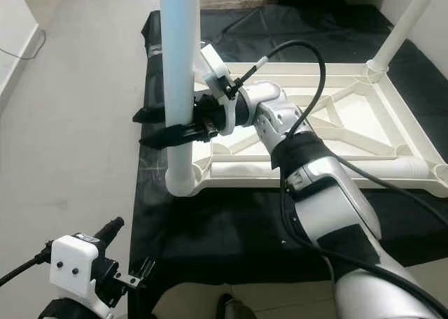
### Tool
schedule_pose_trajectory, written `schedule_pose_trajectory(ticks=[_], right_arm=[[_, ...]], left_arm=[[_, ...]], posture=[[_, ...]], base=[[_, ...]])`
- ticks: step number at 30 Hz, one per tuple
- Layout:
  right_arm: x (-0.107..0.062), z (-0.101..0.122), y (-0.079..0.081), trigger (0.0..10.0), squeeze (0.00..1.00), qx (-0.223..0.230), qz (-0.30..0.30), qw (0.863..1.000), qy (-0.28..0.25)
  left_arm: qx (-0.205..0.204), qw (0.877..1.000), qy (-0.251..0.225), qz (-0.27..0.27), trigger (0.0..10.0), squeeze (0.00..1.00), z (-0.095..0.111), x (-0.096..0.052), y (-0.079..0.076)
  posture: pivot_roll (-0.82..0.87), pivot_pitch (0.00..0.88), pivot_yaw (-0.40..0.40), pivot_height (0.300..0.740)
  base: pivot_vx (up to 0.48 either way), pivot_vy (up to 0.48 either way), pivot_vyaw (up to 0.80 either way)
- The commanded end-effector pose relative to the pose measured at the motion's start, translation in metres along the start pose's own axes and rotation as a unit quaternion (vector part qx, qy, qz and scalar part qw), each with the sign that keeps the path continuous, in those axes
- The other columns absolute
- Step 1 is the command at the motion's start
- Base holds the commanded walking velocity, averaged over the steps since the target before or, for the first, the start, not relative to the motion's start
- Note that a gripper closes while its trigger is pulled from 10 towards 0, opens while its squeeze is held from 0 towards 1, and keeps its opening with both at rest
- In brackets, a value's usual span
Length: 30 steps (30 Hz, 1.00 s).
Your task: Building children table
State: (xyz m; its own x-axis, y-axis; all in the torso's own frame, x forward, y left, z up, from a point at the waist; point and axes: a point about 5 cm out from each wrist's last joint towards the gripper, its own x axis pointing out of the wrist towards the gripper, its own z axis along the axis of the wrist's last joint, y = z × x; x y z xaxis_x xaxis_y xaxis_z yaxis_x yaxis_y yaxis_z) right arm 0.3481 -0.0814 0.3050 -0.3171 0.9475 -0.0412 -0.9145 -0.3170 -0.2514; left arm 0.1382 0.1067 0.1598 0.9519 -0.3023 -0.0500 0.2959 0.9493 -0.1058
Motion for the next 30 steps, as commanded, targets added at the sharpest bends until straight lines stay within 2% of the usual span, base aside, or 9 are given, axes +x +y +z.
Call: schedule_pose_trajectory(ticks=[1, 9, 21, 30], right_arm=[[0.000, -0.006, 0.001, 10.0, 0.00, 0.008, 0.006, 1.000, 0.019], [-0.007, -0.002, 0.002, 10.0, 0.00, 0.006, 0.001, 1.000, 0.028], [0.003, -0.017, 0.008, 10.0, 0.00, 0.028, 0.025, 0.999, 0.025], [0.001, -0.009, 0.000, 10.0, 0.00, 0.014, 0.008, 1.000, 0.026]], left_arm=[[0.005, 1.000, 0.012, 0.003, 10.0, 0.00, -0.005, -0.002, 0.001], [0.004, 1.000, 0.011, 0.002, 10.0, 0.00, -0.005, -0.001, 0.001], [0.006, 1.000, 0.011, 0.004, 10.0, 0.00, -0.005, -0.001, 0.002], [0.006, 1.000, 0.013, 0.007, 10.0, 0.00, -0.005, -0.003, 0.002]], posture=[[0.08, 0.213, -0.040, 0.740], [0.08, 0.213, -0.041, 0.740], [0.08, 0.216, -0.039, 0.740], [0.08, 0.220, -0.041, 0.740]], base=[[0.000, 0.000, 0.00], [0.000, 0.000, 0.00], [0.000, 0.000, 0.00], [0.000, 0.000, 0.00]])
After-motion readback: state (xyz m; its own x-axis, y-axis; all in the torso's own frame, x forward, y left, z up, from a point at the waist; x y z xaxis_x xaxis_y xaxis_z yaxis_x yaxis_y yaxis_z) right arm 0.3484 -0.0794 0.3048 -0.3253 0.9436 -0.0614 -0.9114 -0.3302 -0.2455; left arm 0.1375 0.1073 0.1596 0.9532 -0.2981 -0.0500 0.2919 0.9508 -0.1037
